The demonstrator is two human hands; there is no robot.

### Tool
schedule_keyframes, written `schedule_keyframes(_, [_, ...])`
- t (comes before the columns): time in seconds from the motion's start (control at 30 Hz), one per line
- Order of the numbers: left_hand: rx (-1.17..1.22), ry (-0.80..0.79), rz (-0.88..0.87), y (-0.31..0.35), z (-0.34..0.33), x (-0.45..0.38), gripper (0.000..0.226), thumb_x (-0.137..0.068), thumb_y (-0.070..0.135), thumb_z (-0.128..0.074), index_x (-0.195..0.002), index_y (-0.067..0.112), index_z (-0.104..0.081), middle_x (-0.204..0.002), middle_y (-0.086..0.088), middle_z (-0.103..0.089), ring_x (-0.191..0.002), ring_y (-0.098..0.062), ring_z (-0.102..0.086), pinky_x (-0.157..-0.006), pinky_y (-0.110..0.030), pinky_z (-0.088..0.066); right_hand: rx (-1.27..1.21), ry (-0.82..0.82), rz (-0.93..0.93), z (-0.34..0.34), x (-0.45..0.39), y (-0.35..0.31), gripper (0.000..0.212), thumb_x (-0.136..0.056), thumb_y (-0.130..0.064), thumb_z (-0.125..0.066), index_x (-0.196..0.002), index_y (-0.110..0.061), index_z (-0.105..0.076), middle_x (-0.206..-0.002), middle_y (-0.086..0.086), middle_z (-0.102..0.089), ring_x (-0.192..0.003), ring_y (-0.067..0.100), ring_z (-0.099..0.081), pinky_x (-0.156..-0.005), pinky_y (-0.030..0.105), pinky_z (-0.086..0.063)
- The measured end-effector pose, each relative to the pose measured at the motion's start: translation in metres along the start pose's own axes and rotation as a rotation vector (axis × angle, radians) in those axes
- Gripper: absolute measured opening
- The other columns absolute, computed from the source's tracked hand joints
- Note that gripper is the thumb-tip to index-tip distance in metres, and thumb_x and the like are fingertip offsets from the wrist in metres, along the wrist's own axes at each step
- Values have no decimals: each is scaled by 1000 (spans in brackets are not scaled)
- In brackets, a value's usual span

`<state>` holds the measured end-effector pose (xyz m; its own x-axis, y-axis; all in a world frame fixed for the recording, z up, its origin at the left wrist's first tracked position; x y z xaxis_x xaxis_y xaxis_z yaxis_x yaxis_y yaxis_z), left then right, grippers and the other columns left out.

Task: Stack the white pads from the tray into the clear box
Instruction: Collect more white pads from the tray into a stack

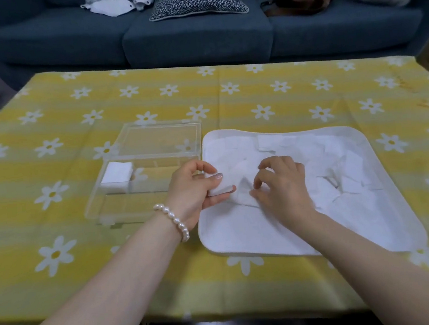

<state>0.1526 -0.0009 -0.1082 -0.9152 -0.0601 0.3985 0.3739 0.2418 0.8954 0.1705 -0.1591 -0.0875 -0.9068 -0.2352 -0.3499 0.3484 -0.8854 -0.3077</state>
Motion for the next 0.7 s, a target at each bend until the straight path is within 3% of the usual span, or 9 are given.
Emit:
schedule_keyframes(0.07, [-26, 24, -13, -1, 3, -3, 15, -86, -7, -59, -80, 6, -56, -108, -16, -57, -82, -32, -71, -55, -26, -57, -114, -60, -55, 2, -3, 1, 15, -65, -8, -78, -66, -13, -64, -78, 1, -65, -82, 27, -59, -73, 29, -27])
schedule_keyframes(0.13, [-86, 39, -29, -1, 4, -4, 16, -87, -6, -59, -78, 7, -58, -102, -12, -58, -94, -32, -67, -55, -26, -58, -424, -156, -242, 5, -6, 13, 17, -72, -2, -71, -66, -15, -60, -69, 0, -63, -70, 17, -57, -66, 22, -37])
schedule_keyframes(0.23, [-159, 1, -28, -1, -2, -3, 18, -86, -7, -60, -79, 9, -60, -87, -8, -52, -78, -21, -61, -56, -27, -58, -1041, -186, -465, 29, -11, 17, 30, -76, 13, -62, -68, -12, -50, -56, 6, -52, -51, 15, -49, -49, 21, -45])
schedule_keyframes(0.33, [-170, -100, 4, -7, -19, 2, 24, -85, -14, -55, -84, 10, -60, -85, -9, -46, -77, -20, -56, -59, -28, -59, -1412, -335, -500, 45, -9, 1, 29, -74, 16, -56, -79, -11, -47, -52, 1, -54, -44, 14, -52, -40, 22, -43])
schedule_keyframes(0.4, [-124, -172, 24, -14, -33, 7, 31, -83, -18, -52, -87, 12, -57, -90, -13, -53, -83, -26, -59, -60, -30, -58, -1444, -398, -494, 46, -4, -8, 29, -73, 15, -57, -83, -10, -48, -53, 3, -57, -43, 14, -54, -39, 21, -43])
schedule_keyframes(0.53, [-81, -247, 23, -24, -50, 15, 38, -81, -21, -50, -95, 14, -51, -108, -17, -68, -99, -33, -67, -73, -39, -58, -1177, -353, -448, 39, -2, -8, 33, -69, 15, -69, -84, -10, -53, -62, 12, -61, -51, 20, -56, -47, 24, -45])
schedule_keyframes(0.7, [-62, -309, 13, -27, -58, 21, 34, -83, -16, -56, -99, 14, -51, -112, -16, -67, -95, -30, -68, -79, -40, -57, -965, -278, -446, 40, -3, 4, 34, -69, 11, -73, -83, -11, -52, -49, -5, -58, -44, 13, -52, -48, 21, -44])
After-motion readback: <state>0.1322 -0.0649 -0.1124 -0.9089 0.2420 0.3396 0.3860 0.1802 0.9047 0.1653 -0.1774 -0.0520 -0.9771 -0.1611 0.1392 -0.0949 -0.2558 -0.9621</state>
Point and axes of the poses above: each hand's wrist, its own x-axis away from the middle knuckle, its own z-axis out of the back of the hand, y = z × x, the point moved 10 cm from there along -x, towards the middle knuckle
